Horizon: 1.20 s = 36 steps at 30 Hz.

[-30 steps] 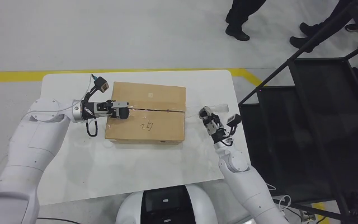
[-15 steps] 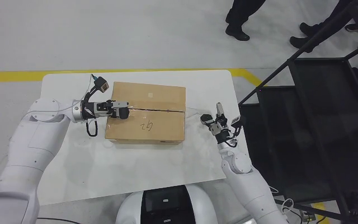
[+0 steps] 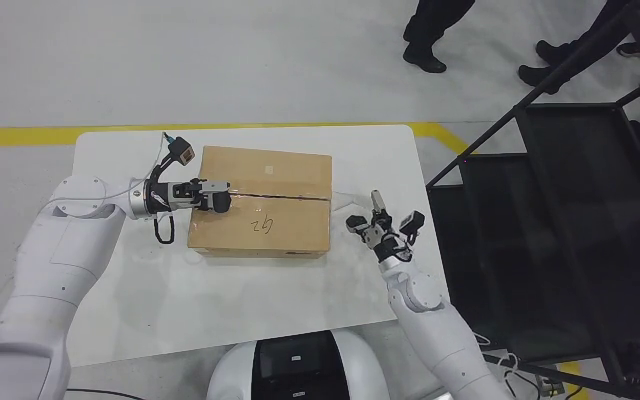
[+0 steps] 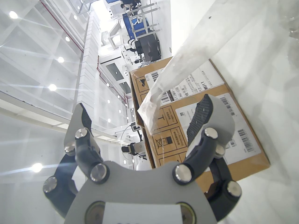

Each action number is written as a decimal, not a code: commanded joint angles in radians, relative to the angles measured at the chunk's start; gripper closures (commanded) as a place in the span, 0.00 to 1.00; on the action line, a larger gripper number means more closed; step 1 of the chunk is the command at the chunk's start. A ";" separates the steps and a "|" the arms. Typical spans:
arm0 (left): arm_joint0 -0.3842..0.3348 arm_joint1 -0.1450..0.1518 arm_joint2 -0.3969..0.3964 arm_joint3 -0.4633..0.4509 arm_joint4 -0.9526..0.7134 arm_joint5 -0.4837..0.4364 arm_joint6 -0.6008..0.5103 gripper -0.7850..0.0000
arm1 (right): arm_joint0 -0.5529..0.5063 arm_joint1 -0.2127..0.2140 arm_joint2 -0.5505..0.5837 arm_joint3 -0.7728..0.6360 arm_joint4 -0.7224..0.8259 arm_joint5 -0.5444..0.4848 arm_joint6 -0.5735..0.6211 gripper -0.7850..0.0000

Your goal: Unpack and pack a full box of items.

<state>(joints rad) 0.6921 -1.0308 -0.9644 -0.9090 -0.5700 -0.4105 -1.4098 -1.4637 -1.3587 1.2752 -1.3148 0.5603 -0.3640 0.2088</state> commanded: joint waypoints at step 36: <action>0.000 0.000 0.000 0.000 0.000 0.000 0.000 0.00 | 0.087 -0.041 0.033 0.173 0.106 -0.186 -0.027 1.00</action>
<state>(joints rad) 0.6921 -1.0308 -0.9644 -0.9090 -0.5700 -0.4105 -1.4098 -1.3754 -1.4004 1.3039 -1.1372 0.6684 -0.5465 0.1780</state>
